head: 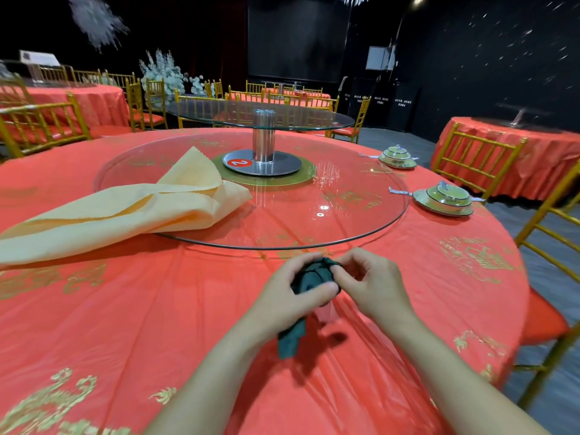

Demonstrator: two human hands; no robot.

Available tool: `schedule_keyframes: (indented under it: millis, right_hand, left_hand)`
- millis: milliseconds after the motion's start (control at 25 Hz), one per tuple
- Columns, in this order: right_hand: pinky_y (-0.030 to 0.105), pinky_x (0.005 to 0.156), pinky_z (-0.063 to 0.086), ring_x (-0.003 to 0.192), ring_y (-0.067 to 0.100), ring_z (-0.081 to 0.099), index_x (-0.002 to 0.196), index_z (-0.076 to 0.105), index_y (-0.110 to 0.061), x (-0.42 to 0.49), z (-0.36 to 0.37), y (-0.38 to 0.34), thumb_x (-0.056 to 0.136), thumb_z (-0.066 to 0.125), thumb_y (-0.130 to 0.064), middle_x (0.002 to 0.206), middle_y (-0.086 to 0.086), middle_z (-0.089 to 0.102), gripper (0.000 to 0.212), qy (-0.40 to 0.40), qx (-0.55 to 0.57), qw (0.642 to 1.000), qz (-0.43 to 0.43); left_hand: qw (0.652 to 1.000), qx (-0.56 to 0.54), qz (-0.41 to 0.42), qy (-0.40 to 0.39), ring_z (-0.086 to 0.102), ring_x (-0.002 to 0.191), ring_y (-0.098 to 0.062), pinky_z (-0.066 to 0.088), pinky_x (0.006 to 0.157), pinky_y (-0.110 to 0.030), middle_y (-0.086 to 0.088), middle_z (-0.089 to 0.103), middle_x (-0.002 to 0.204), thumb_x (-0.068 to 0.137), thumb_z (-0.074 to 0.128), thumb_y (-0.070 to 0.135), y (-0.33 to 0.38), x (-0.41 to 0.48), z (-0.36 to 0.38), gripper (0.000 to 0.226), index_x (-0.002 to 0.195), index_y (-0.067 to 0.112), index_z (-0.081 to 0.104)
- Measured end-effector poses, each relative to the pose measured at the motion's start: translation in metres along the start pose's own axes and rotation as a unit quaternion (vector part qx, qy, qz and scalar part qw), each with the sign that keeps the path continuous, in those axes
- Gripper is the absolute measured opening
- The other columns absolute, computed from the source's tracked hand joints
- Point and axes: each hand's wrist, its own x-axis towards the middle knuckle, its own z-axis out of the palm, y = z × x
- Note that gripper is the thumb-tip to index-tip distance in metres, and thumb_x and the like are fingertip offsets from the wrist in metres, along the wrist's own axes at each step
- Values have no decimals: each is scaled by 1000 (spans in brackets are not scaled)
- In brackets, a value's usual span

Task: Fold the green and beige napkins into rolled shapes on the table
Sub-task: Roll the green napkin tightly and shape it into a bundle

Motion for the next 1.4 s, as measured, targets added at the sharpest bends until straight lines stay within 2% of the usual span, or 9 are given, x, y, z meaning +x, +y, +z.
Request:
schedule_keyframes:
  millis: [120, 280, 360, 520, 800, 920, 1040, 1200, 1400]
  right_hand:
    - [8, 54, 37, 54, -4, 53, 63, 59, -27, -8, 6, -3, 75, 69, -7, 50, -19, 57, 27, -20, -2, 999, 25]
    - [11, 56, 38, 55, -1, 53, 75, 61, -25, -11, 4, 0, 78, 69, -12, 55, -11, 54, 16, -85, -32, 995, 40]
    - [21, 62, 43, 60, 6, 55, 82, 65, -23, -9, 0, 5, 79, 67, -18, 60, -8, 57, 7, -118, -95, 988, 14]
    - [39, 63, 48, 70, 29, 61, 82, 62, -17, -13, 5, 10, 78, 60, -30, 69, 3, 66, 14, -81, -153, 985, -26]
    - [32, 55, 41, 56, 17, 55, 74, 62, -16, -21, 14, 16, 76, 61, -32, 59, -4, 62, 17, -31, -82, 995, -48]
    - [34, 64, 47, 65, 15, 59, 80, 67, -19, -15, 7, 17, 78, 69, -32, 68, -4, 67, 12, -93, -60, 994, -8]
    - [36, 73, 49, 78, 15, 61, 83, 68, -25, 1, -6, 9, 73, 72, -36, 76, -7, 68, 15, -197, -126, 972, -4]
    - [27, 75, 48, 80, 12, 62, 92, 72, -20, 23, -25, -7, 74, 76, -28, 82, -5, 69, 20, -328, -146, 933, 7]
    - [33, 72, 51, 77, 13, 55, 81, 67, -23, 26, -15, -14, 74, 74, -35, 67, -13, 51, 16, -280, -221, 934, -26]
  left_hand:
    - [978, 190, 67, 52, 48, 103, 7, 31, 85, -1, 25, 51, 107, 69, 77, 24, -10, -2, 9, 52, 113, 32, 52]
    - [969, 224, 91, 55, 50, 94, 6, 33, 79, -2, 17, 57, 98, 68, 75, 19, -16, -1, 7, 42, 106, 29, 59]
    - [966, 243, 80, 38, 50, 91, 3, 33, 78, -3, 12, 59, 99, 68, 74, 24, -18, -1, 9, 41, 106, 27, 61]
    - [968, 238, 70, 23, 51, 92, 4, 33, 78, -3, 14, 62, 96, 68, 54, 35, -15, -2, 11, 37, 103, 29, 63]
    - [984, 162, 16, 75, 63, 80, -5, 49, 77, -29, 10, 70, 82, 77, 49, 34, -16, 4, 7, 24, 84, 24, 71]
    - [977, 193, 23, 84, 63, 80, -7, 49, 75, -30, 9, 71, 82, 77, 48, 34, -16, 4, 8, 29, 85, 22, 72]
    - [975, 205, 33, 84, 63, 80, -7, 48, 75, -31, 8, 71, 82, 78, 47, 34, -15, 3, 8, 28, 85, 23, 72]
    - [974, 207, 32, 90, 63, 82, -7, 48, 76, -33, 8, 72, 84, 77, 49, 34, -16, 3, 8, 27, 84, 24, 73]
    - [974, 209, 41, 77, 63, 86, -8, 48, 78, -33, 8, 72, 89, 79, 47, 34, -16, 2, 7, 31, 88, 21, 73]
